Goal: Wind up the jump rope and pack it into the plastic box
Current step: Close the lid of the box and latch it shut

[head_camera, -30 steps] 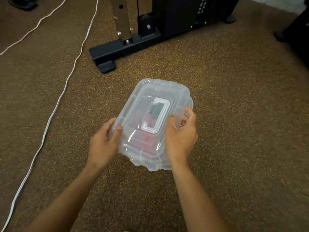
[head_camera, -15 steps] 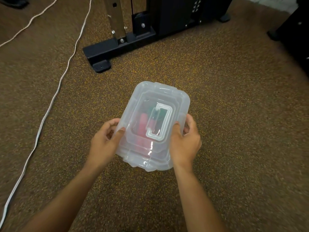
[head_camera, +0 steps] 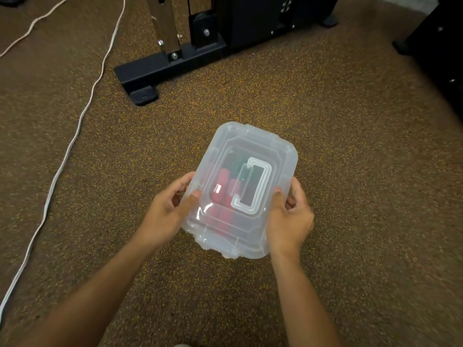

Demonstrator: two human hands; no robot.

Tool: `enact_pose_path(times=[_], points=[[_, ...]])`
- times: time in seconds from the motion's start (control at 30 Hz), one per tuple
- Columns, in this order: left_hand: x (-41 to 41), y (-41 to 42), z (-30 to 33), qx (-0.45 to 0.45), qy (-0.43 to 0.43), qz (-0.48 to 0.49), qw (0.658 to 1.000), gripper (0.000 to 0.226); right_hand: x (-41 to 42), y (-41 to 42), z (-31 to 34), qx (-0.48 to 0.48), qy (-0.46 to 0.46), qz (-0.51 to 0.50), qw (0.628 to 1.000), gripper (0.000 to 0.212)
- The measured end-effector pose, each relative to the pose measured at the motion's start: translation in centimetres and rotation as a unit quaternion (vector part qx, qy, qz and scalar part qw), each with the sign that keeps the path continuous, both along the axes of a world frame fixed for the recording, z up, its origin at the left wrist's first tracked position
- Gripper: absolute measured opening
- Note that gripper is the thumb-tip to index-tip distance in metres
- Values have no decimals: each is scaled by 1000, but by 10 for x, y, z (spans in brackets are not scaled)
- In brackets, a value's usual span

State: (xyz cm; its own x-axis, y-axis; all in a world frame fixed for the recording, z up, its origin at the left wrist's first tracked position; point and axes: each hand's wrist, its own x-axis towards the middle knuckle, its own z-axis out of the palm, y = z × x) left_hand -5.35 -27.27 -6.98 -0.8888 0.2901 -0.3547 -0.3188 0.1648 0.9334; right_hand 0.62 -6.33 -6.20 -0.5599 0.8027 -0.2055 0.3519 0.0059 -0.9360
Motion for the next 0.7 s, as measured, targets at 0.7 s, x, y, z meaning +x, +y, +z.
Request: enact_pose_path(times=[0.7], points=[[-51, 37, 24, -284, 289, -76, 911, 55, -84, 41, 28, 272, -53, 139, 951, 42]])
